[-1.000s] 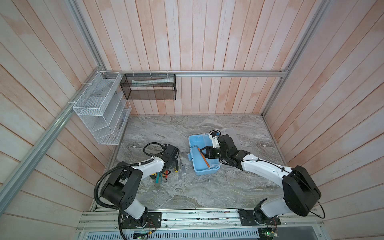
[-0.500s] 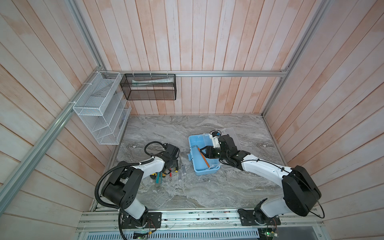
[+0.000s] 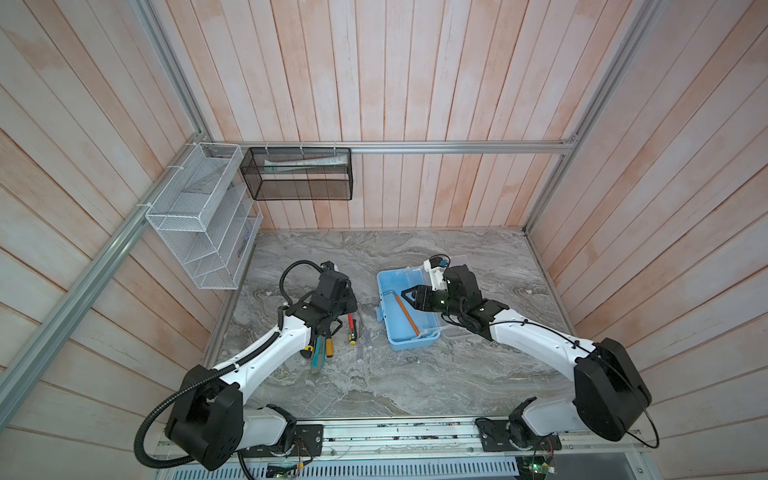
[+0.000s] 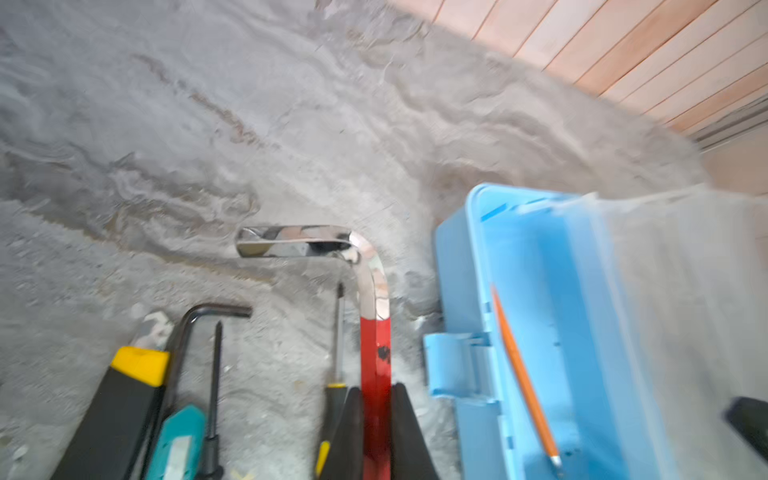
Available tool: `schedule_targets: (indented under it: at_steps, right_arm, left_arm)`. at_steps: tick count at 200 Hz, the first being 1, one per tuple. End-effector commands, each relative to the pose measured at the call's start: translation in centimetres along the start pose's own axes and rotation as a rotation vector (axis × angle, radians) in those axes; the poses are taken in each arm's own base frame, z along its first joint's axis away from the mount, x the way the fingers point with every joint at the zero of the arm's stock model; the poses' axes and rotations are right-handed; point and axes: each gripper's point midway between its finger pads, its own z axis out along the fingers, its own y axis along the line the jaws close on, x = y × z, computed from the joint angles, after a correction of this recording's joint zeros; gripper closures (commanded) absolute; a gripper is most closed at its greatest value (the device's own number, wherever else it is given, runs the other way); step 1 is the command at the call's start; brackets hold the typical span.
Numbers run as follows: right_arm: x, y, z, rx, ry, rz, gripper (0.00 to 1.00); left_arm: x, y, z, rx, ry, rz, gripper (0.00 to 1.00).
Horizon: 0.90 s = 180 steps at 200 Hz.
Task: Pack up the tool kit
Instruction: 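Carry the red hex key into the box and open the left gripper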
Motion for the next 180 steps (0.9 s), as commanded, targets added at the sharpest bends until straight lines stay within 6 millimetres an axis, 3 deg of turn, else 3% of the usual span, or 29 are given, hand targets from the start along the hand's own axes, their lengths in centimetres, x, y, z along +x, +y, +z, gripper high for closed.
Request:
schedule_targets:
  at_steps: [1,47,79,180]
  right_arm:
    - [-1.2,0.7,-0.9,-0.031,-0.036,0.007,0.52]
    - [-1.9,0.1,-1.9,-0.017,-0.066,0.010,0.52]
    - [-2.1,-0.3,-2.4,-0.008,-0.079,0.016,0.52]
    - [-1.5,-2.2,-2.5,0.013,-0.073,0.039,0.52]
  left_arm:
    - [-2.1,-5.3,-0.3,0.185,-0.058,-0.084,1.00]
    - [-1.4,-11.1,2.2,0.308,-0.032,-0.113,1.00]
    - [0.4,-13.3,4.9,0.330,0.035,-0.129,1.00]
    - [6.3,-11.1,12.5,0.050,0.187,-0.104,1.00]
